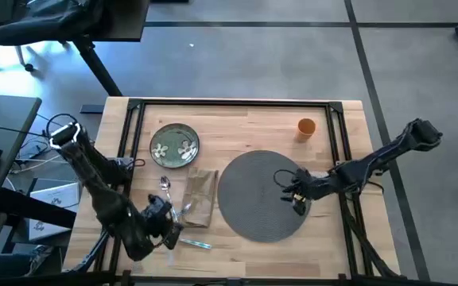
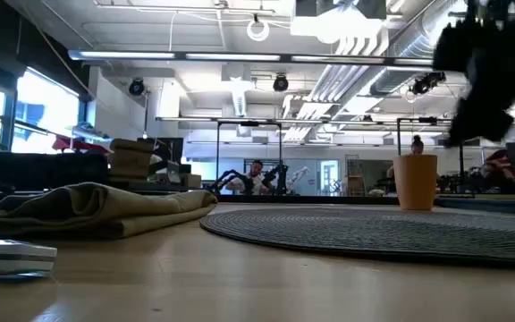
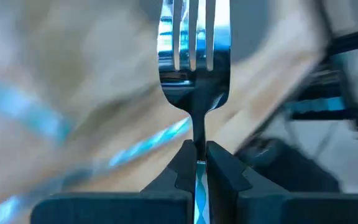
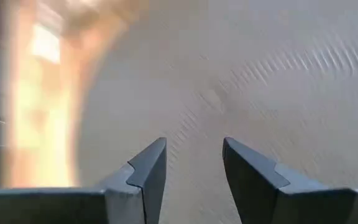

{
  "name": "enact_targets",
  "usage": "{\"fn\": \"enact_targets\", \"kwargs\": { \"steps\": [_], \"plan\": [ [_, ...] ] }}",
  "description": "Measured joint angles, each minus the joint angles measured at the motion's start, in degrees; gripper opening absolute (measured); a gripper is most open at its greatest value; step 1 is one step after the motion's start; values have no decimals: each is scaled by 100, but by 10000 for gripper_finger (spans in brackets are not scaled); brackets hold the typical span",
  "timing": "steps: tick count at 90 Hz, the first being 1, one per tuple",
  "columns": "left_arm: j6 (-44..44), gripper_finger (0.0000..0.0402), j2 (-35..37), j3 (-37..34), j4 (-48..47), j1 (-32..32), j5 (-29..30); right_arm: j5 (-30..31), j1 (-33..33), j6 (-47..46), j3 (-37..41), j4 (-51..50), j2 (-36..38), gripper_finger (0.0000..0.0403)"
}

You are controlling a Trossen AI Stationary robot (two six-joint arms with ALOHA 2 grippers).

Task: Set table place
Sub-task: Put the blue fork on top of the brown table napkin

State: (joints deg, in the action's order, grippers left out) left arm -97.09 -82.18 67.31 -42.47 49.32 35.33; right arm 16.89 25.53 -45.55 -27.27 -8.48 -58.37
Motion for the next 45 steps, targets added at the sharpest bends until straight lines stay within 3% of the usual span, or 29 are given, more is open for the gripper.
{"fn": "enact_targets", "kwargs": {
  "steps": [12, 37, 45],
  "plan": [
    [1947, 0, 81, 0, 1021, -608, 136, -133, -189, 943, -10, 1647, 94, 140],
    [5116, 0, -133, -4, 2975, -1768, -858, -1029, -940, 1456, -13, 3235, -457, 206],
    [5841, 0, -287, -18, 3629, -2165, -1475, -1371, -1098, 1651, -8, 3968, -821, 230]
  ]
}}
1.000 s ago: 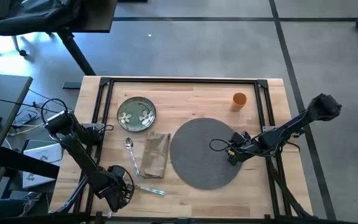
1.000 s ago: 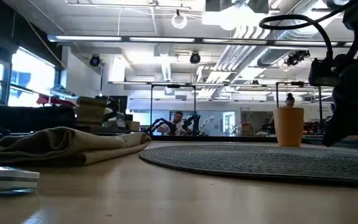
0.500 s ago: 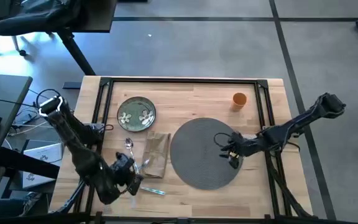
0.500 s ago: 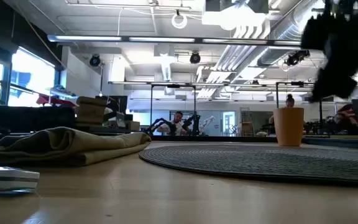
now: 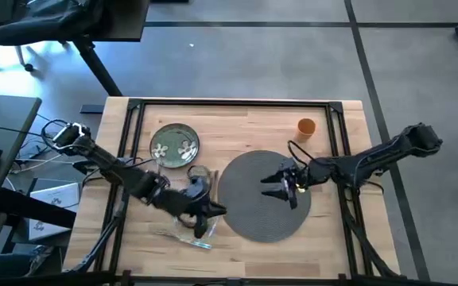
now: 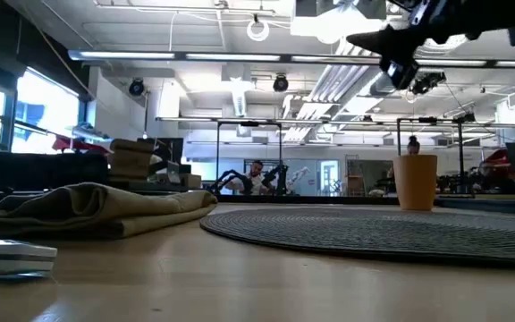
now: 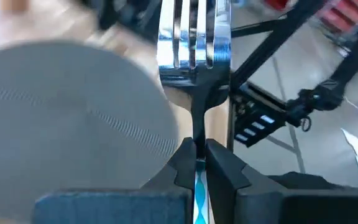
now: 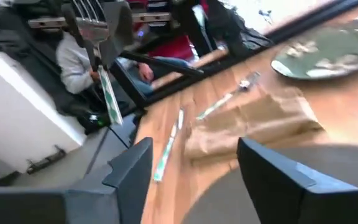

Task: Set table place
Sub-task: Put the blue fork on top of the brown table napkin

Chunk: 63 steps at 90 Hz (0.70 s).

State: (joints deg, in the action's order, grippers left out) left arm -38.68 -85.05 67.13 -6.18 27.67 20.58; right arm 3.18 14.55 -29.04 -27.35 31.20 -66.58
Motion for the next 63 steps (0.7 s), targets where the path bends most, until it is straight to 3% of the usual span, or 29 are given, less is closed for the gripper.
{"fn": "enact_targets", "kwargs": {
  "steps": [14, 23, 42, 63],
  "plan": [
    [781, 0, -323, -189, 1553, -625, -1369, -581, -247, 346, 0, 1697, -736, 249],
    [972, 0, -479, -194, 1920, -828, -1776, -762, -381, 390, 0, 2697, -1097, 249],
    [1131, 0, -652, -194, 2287, -1040, -2162, -1389, -535, 492, -4, 4409, -1631, 249],
    [1038, 0, -706, -194, 2314, -1282, -2147, -2342, -479, 842, -780, 4288, -1996, 249]
  ]
}}
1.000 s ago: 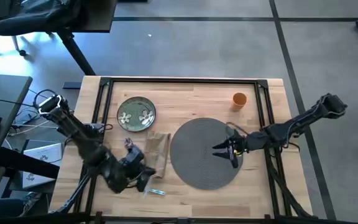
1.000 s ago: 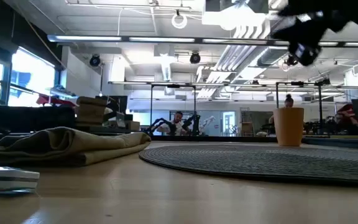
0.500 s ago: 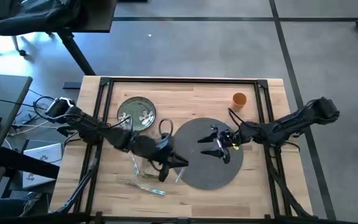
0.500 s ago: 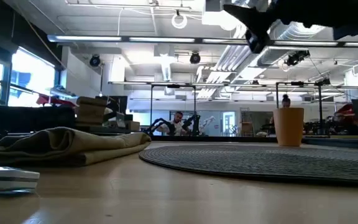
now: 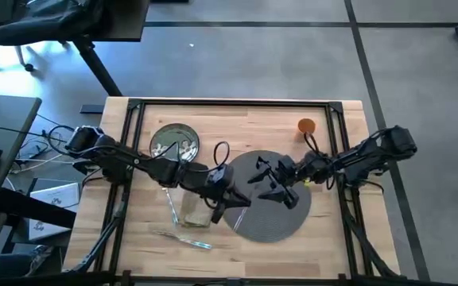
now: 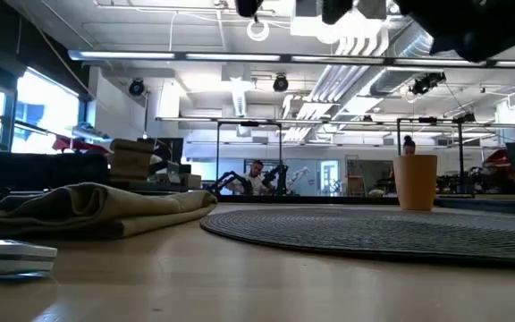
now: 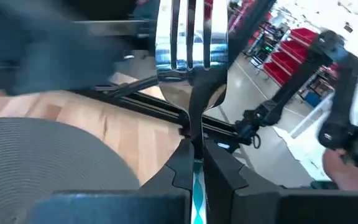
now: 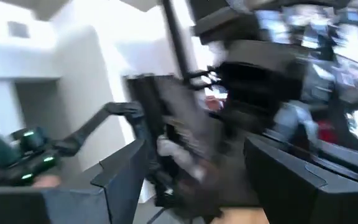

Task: Set table place
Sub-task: Put the blue fork on top of the brown table napkin

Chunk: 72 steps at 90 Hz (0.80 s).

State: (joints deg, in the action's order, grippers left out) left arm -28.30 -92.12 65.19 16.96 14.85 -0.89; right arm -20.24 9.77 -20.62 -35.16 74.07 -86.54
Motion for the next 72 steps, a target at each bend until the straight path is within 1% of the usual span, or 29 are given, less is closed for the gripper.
{"fn": "enact_targets", "kwargs": {
  "steps": [9, 17, 22, 39, 45, 49, 58, 72],
  "plan": [
    [5, 0, 13, 0, -3, -25, 6, -241, -41, 82, -315, -489, -9, 239],
    [5, 0, 23, 0, 68, 3, 5, -393, -76, 157, -413, -747, -9, 208],
    [10, 0, 26, 0, 68, 23, 6, -410, -79, 200, -415, -814, -9, 178],
    [49, 0, 26, 0, 78, 27, -17, -426, -92, 421, -376, -834, -9, 56],
    [53, 0, 26, 0, 84, 29, -29, -474, -113, 458, -376, -858, -9, 18],
    [53, 0, 26, 0, 78, 31, -30, -502, -121, 466, -374, -863, -9, 9],
    [49, 4, 26, 0, 35, 29, -28, -345, -121, 288, -374, -909, -9, 5],
    [-111, 29, 26, -2, -243, -28, 36, -283, -188, -207, -374, -1247, 42, 0]
  ]
}}
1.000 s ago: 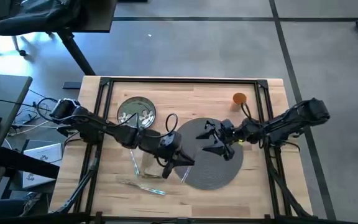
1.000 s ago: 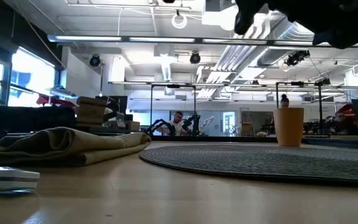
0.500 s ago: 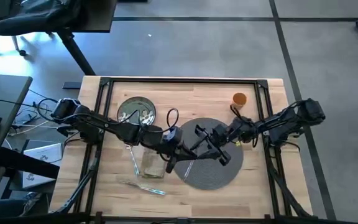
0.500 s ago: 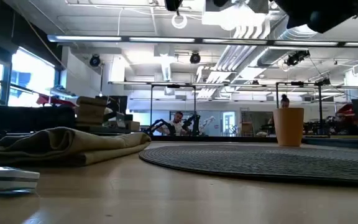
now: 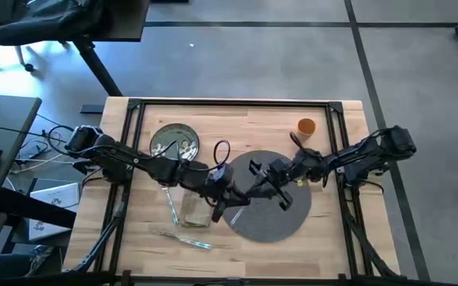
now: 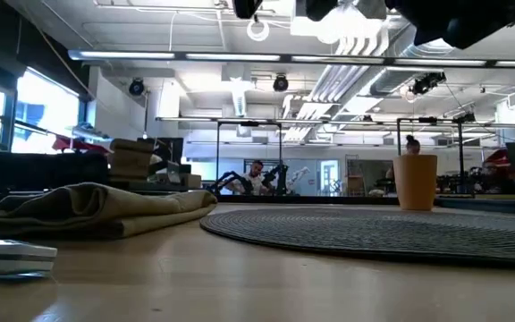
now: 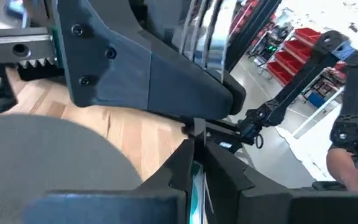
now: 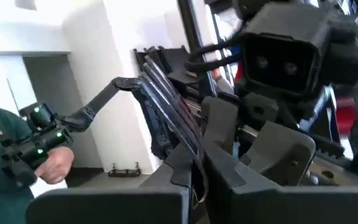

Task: Set table place
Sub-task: Put the blue fork on top of the brown table napkin

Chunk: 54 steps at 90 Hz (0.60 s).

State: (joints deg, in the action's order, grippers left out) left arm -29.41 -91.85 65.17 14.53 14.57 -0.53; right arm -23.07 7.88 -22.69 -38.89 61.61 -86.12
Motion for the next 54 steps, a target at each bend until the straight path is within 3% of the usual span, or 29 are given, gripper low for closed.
{"fn": "enact_targets", "kwargs": {
  "steps": [21, 27, 41, 54],
  "plan": [
    [-38, 96, 114, 42, -1067, -267, -80, 382, -5, 160, 0, -1600, 767, 0],
    [96, 108, 223, 42, -1371, -280, 190, 605, -18, 307, -2, -2146, 1084, 0],
    [493, 115, 491, 55, -1362, -71, 1450, 1467, -40, 369, -2, -3110, 1552, 0],
    [600, 117, 323, 44, -904, 110, 1527, 1657, -38, 371, -2, -2986, 1598, 0]
  ]
}}
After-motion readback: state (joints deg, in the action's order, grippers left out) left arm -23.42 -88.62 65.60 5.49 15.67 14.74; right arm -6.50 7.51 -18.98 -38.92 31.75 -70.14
